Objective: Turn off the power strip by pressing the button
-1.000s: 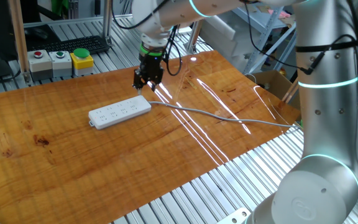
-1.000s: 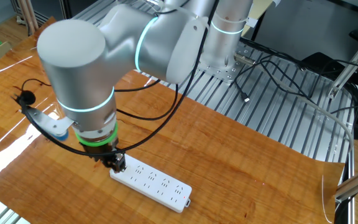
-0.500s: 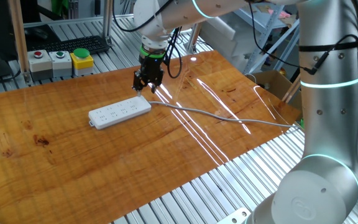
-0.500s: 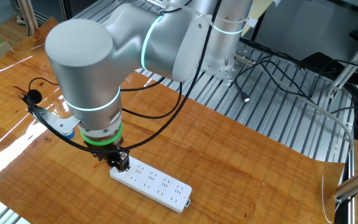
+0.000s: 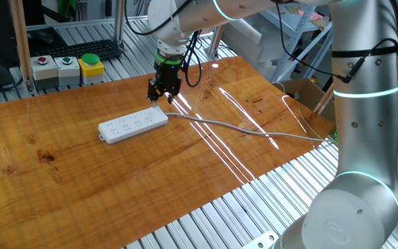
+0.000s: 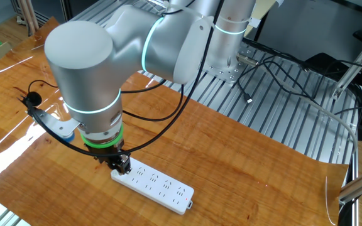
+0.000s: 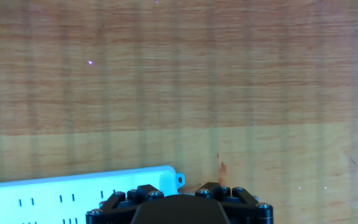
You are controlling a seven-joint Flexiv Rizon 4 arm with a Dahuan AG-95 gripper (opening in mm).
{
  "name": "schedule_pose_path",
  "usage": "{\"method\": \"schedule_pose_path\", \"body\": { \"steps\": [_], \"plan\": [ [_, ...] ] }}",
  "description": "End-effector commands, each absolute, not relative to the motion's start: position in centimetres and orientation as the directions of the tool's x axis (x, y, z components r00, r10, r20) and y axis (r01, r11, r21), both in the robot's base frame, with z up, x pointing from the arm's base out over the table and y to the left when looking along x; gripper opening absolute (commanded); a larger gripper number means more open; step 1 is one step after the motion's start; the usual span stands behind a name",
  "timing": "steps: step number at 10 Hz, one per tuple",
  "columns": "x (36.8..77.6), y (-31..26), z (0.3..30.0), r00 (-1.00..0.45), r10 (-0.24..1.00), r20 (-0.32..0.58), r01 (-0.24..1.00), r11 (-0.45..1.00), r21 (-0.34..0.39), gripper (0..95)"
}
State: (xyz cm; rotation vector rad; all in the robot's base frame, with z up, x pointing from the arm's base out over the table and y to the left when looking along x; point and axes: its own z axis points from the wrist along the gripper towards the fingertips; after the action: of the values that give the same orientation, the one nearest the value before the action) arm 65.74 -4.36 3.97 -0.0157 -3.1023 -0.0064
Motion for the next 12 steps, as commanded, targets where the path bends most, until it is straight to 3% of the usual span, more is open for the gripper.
{"method": "schedule_pose_path", "body": {
  "steps": [1, 12],
  "plan": [
    [65.9, -4.2, 3.9, -0.999, 0.017, 0.04, 0.017, 1.0, 0.002, 57.0],
    [67.0, -3.4, 3.6, -0.998, 0.051, 0.045, 0.05, 0.998, -0.024, 57.0]
  ]
}}
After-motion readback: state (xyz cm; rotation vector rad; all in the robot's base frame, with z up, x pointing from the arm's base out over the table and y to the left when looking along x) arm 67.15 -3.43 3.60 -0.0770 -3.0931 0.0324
